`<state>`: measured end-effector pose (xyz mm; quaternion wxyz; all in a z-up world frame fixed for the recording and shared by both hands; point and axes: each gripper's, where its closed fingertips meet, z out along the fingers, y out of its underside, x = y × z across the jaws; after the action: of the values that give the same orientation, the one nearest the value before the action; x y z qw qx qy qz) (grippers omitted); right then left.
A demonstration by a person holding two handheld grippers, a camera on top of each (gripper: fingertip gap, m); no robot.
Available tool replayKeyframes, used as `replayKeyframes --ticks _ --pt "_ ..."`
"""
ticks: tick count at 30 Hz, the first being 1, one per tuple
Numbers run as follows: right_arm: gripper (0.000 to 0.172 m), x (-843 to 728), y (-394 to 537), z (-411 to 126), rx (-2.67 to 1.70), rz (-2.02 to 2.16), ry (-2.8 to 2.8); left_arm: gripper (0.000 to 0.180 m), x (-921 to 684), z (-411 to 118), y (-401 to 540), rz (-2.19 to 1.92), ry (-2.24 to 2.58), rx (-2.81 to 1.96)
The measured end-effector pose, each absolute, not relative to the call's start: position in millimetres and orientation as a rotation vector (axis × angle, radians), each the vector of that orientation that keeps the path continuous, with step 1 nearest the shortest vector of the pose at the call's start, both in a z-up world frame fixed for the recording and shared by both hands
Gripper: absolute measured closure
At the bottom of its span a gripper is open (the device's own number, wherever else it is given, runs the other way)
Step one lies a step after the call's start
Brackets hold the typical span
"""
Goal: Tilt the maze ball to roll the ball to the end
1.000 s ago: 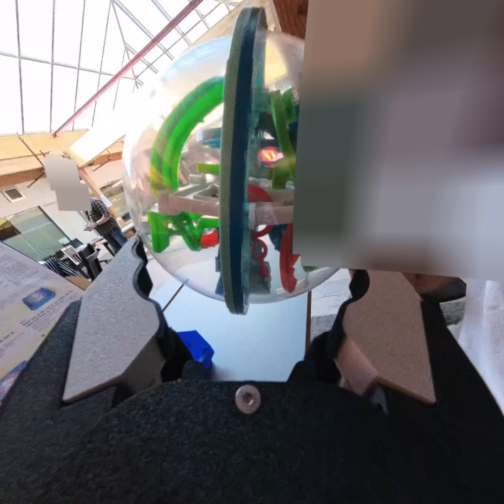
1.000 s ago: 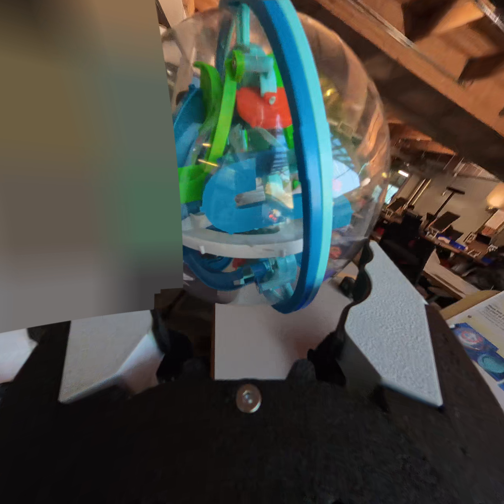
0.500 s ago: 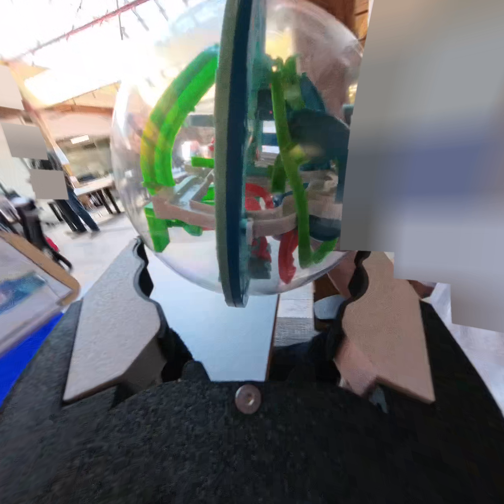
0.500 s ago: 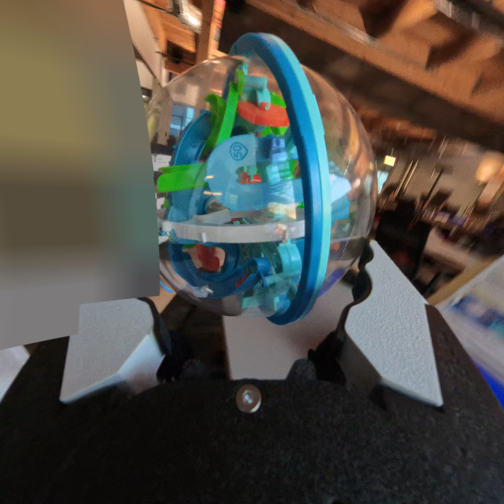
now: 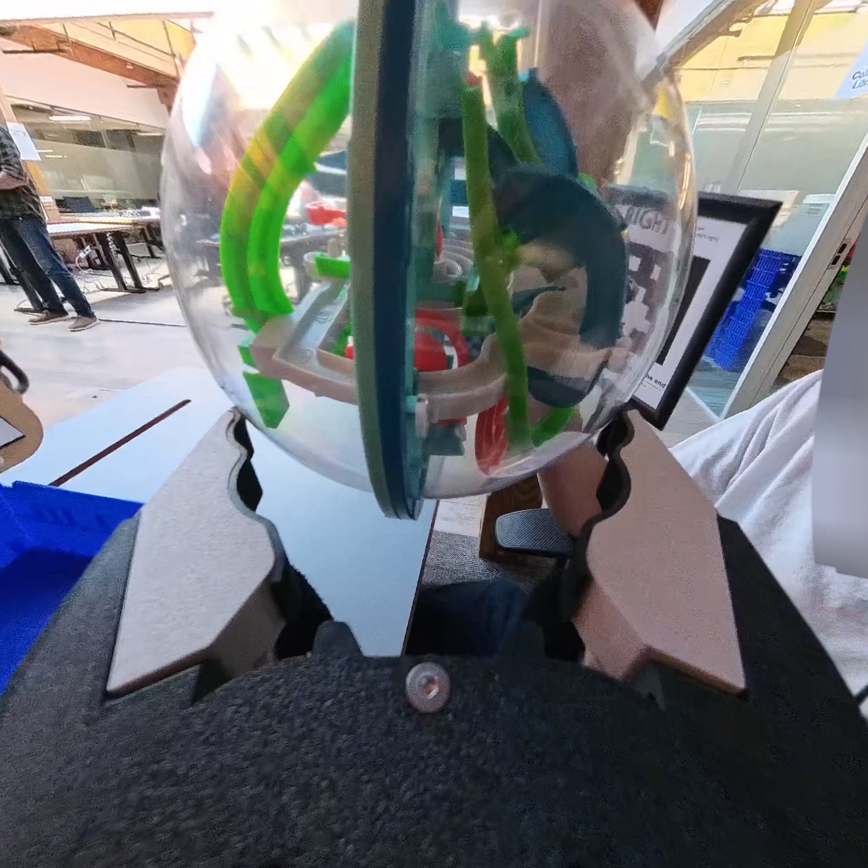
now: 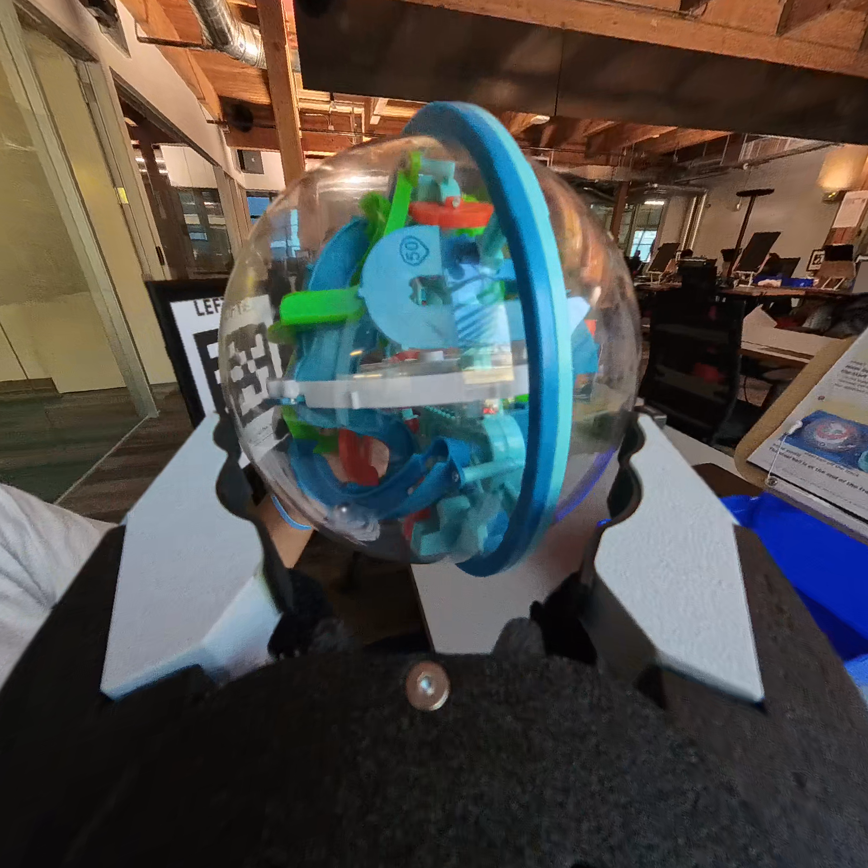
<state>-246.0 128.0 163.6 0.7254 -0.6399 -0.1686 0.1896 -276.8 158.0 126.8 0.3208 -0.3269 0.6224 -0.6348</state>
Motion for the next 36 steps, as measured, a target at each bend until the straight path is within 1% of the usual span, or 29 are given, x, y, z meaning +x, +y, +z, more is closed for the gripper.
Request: replayKeyframes --ticks 5,16,36 --pt "0.019 -258 114 172 -1.364 0.358 -0.443 0.036 -286 132 146 -1.614 1.644 -0.790" --pt "0.019 -264 106 180 -1.301 0.358 -0.468 0.036 -290 137 140 -1.583 1.631 -0.768" --pt "0.019 -263 109 175 -1.346 0.360 -0.456 0.036 -290 134 143 -1.579 1.650 -0.789"
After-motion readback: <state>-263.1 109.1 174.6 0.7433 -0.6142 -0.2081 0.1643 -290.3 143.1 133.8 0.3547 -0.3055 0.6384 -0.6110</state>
